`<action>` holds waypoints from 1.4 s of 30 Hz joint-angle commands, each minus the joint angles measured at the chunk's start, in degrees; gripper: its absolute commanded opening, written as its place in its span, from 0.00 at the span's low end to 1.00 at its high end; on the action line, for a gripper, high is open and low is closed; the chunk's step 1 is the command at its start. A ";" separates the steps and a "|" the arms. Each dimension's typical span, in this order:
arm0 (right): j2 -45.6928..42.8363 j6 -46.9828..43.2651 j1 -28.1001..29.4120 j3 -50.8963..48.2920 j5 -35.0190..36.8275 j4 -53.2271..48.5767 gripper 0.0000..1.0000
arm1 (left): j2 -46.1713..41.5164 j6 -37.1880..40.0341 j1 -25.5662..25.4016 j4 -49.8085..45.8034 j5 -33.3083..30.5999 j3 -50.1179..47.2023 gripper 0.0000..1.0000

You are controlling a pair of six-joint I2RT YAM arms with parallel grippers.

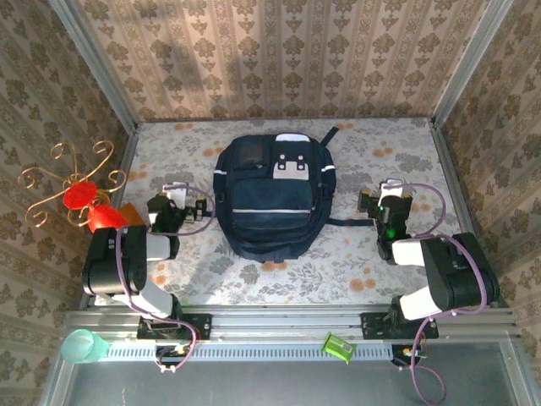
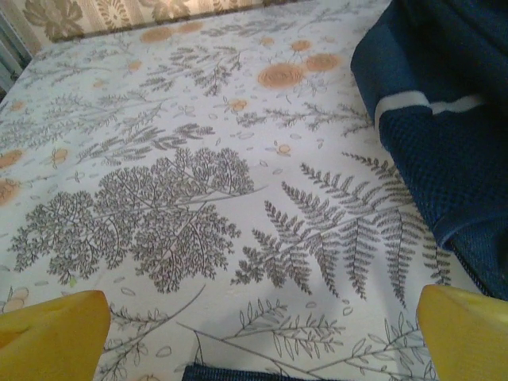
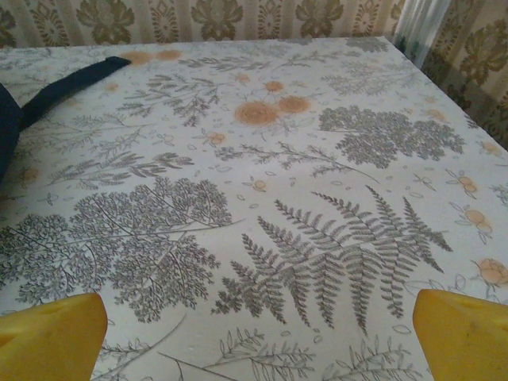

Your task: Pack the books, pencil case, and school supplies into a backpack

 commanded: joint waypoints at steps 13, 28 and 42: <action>3.66 0.09 -2.29 3.36 -5.79 1.53 1.00 | -0.48 -2.43 0.13 0.64 -1.92 1.86 1.00; 3.60 -0.05 -2.21 3.47 -5.60 1.46 1.00 | -0.49 -2.46 0.15 0.64 -1.88 1.87 1.00; 3.61 -0.04 -2.13 3.40 -5.53 1.45 1.00 | -0.54 -2.50 0.16 0.58 -1.92 1.90 1.00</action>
